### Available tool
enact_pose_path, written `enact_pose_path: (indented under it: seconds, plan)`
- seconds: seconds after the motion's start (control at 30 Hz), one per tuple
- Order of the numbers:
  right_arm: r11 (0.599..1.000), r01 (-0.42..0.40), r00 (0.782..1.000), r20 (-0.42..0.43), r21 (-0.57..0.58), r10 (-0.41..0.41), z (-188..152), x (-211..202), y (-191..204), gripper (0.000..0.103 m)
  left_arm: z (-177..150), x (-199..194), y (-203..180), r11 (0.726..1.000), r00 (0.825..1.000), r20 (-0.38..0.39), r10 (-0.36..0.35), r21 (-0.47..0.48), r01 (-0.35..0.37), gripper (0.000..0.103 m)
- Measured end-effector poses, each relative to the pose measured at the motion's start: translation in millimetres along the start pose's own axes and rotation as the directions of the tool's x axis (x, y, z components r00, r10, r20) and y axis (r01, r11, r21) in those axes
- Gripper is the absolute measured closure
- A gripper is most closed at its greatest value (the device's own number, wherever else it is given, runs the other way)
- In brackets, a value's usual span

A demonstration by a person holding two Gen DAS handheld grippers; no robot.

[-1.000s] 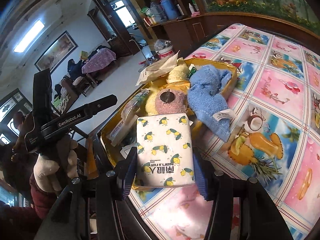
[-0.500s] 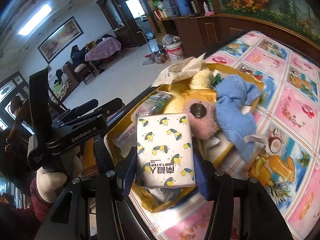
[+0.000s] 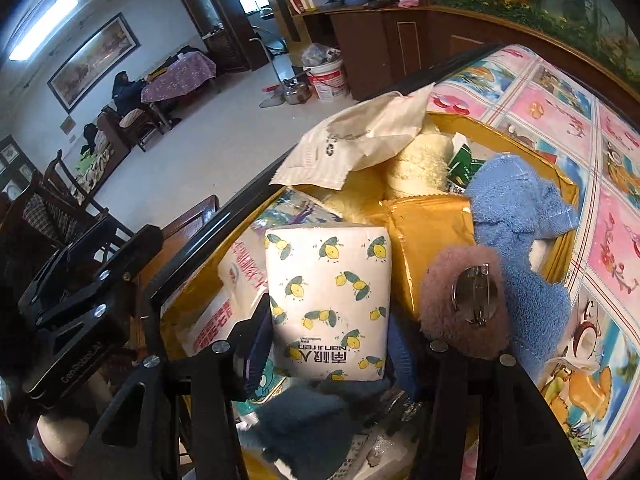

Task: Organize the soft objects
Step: 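Carry the tissue pack into the foam box with the right tool, then open the right tool to release the tissue pack into the box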

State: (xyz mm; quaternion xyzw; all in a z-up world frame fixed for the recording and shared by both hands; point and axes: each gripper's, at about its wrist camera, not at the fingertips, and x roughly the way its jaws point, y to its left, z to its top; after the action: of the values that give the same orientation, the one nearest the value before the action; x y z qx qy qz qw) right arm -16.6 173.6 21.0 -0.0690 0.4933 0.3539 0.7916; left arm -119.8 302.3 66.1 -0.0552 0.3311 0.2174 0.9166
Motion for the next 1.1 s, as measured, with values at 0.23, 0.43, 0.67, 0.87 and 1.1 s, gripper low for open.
enact_pose_path:
  seconds: [0.23, 0.43, 0.67, 0.87, 1.1]
  plan:
    - [1.000, 0.027, 0.999, -0.037, 0.011, -0.027, -5, 15, 1, 0.048, -2, 8, 3, 1.000, 1.000, -0.019, 0.004, -0.004, -0.004, 0.025]
    - [0.999, 0.032, 0.999, -0.033, -0.004, -0.032, -6, 11, 4, 0.048, -4, 6, 1, 1.000, 1.000, -0.026, 0.005, 0.004, -0.005, 0.025]
    - [0.999, 0.026, 0.997, 0.068, -0.037, -0.024, -14, -23, 23, 0.029, -2, -4, -3, 1.000, 1.000, -0.011, -0.001, 0.013, 0.002, 0.025]
    - [0.998, 0.037, 0.987, 0.156, -0.058, -0.027, -24, -62, 27, 0.026, -2, -16, -10, 1.000, 1.000, 0.007, -0.006, 0.028, 0.006, 0.025]
    - [0.994, 0.088, 0.970, 0.224, 0.063, -0.100, -54, -105, -23, 0.025, 7, -18, -5, 0.997, 0.997, -0.024, -0.073, -0.024, 0.072, 0.025]
